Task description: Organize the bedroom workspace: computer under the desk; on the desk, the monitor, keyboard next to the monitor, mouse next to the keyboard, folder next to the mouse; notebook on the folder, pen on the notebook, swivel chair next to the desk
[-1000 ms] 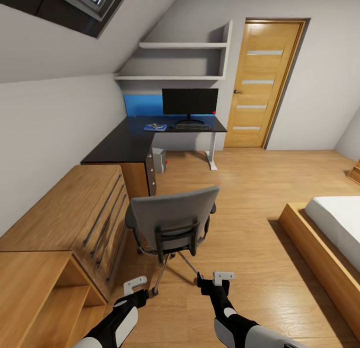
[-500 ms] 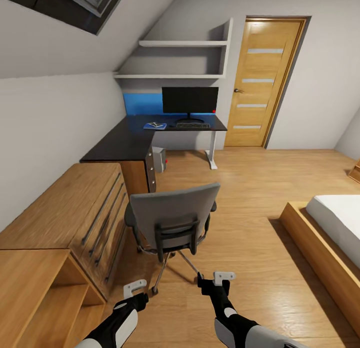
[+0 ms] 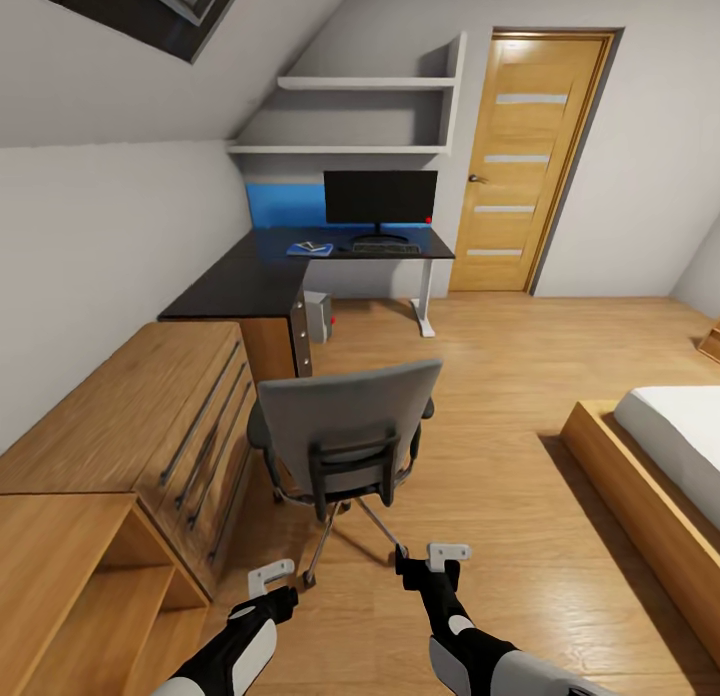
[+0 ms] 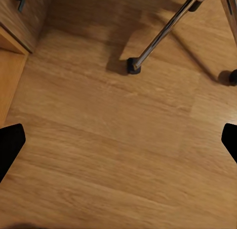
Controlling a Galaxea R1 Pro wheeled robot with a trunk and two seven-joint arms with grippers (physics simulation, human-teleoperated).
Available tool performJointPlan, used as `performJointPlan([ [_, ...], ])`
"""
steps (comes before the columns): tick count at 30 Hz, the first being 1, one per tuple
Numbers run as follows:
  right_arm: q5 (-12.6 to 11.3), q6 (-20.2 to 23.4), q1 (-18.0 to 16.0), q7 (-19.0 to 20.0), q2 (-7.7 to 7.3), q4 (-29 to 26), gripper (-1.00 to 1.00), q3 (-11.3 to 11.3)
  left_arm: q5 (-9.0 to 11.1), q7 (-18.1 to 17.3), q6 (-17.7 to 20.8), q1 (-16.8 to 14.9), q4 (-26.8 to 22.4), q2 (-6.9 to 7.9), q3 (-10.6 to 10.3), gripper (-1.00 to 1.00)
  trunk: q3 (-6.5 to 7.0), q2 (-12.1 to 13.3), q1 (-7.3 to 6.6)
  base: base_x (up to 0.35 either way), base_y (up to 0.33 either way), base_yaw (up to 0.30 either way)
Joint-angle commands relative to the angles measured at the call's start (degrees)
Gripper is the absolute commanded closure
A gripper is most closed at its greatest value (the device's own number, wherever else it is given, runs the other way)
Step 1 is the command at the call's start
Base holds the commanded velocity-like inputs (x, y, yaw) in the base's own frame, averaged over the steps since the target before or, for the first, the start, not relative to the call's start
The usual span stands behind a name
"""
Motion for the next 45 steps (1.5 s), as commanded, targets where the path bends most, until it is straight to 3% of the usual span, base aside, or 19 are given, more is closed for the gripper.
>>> performJointPlan([
  [1, -0.08, -0.06, -0.03, -0.51, -0.01, -0.06, -1.00, 0.49, 0.30, 0.49, 0.29, -0.02, -0.13, 0.04, -0.48, -1.00, -0.24, -0.45, 0.23, 0.000, 0.000, 0.000],
  [16, -0.14, -0.02, -0.03, -0.59, 0.04, -0.06, -1.00, 0.48, 0.13, 0.45, 0.29, -0.02, 2.58, -1.12, -0.74, -1.00, -2.93, -6.46, 3.52, 0.000, 0.000, 0.000],
  [45, -0.11, 0.03, -0.03, -0.58, 0.07, 1.36, -1.00, 0.49, 0.11, 0.40, 0.30, -0.02, 2.78, -1.21, -0.75, -1.00, -8.14, -18.09, 9.89, 0.000, 0.000, 0.000],
])
